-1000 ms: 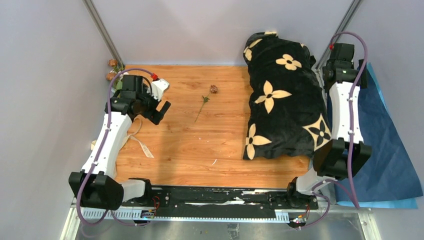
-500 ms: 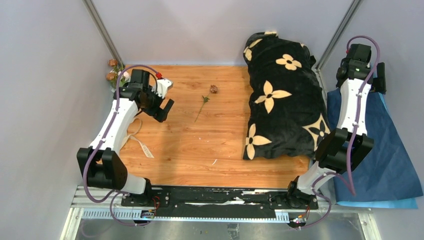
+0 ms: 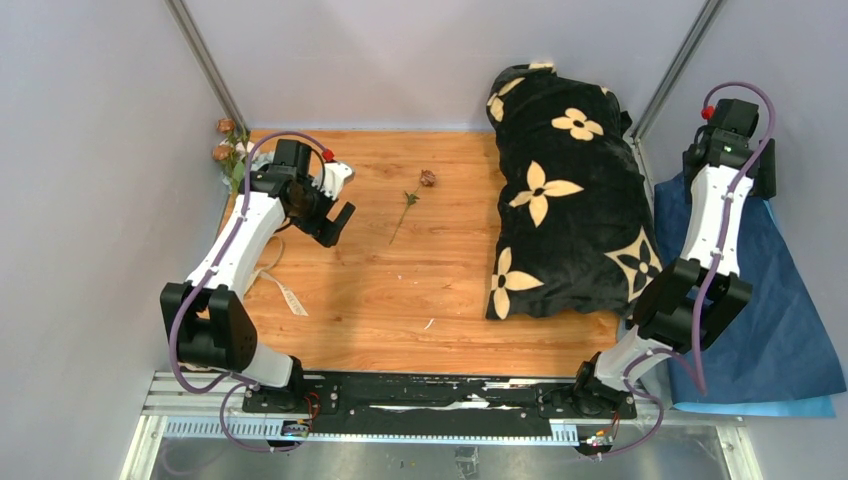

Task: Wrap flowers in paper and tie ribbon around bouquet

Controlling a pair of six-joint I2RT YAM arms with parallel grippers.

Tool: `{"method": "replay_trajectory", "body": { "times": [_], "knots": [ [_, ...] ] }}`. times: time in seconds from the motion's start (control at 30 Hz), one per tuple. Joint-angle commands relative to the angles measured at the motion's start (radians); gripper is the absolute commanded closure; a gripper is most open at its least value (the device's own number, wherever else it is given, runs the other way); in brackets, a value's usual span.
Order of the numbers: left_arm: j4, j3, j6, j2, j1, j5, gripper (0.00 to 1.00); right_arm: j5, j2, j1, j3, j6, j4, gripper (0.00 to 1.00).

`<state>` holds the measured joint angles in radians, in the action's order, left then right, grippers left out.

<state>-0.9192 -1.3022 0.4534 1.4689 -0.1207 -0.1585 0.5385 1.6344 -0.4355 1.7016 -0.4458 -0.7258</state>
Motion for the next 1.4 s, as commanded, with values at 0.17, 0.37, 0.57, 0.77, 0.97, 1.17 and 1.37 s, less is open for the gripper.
{"method": "replay_trajectory", "body": {
  "times": [0.17, 0.37, 0.57, 0.77, 0.97, 1.17, 1.37],
  "knots": [
    [-0.015, -0.005, 0.004, 0.005, -0.008, 0.025, 0.00, -0.087, 0.068, -0.025, 0.058, -0.019, -0.050, 0.01],
    [-0.014, -0.004, -0.001, 0.016, -0.010, 0.027, 0.00, -0.179, 0.072, -0.025, 0.073, -0.010, -0.076, 0.07],
    [-0.014, -0.003, 0.001, 0.019, -0.013, 0.028, 0.00, -0.251, 0.102, -0.026, 0.102, 0.009, -0.127, 0.15],
    [-0.014, -0.001, 0.001, 0.022, -0.014, 0.030, 0.00, -0.269, 0.117, -0.025, 0.120, 0.031, -0.147, 0.72],
    [-0.015, 0.006, 0.010, 0.010, -0.014, 0.026, 0.00, -0.226, 0.066, -0.024, 0.165, 0.083, -0.156, 1.00],
    [-0.014, 0.013, 0.020, -0.006, -0.014, 0.021, 0.00, -0.194, -0.098, 0.010, 0.354, 0.221, -0.162, 1.00],
    [-0.010, 0.011, 0.022, -0.002, -0.014, 0.031, 0.00, -0.335, -0.421, 0.293, 0.256, 0.416, 0.163, 1.00]
  ]
}}
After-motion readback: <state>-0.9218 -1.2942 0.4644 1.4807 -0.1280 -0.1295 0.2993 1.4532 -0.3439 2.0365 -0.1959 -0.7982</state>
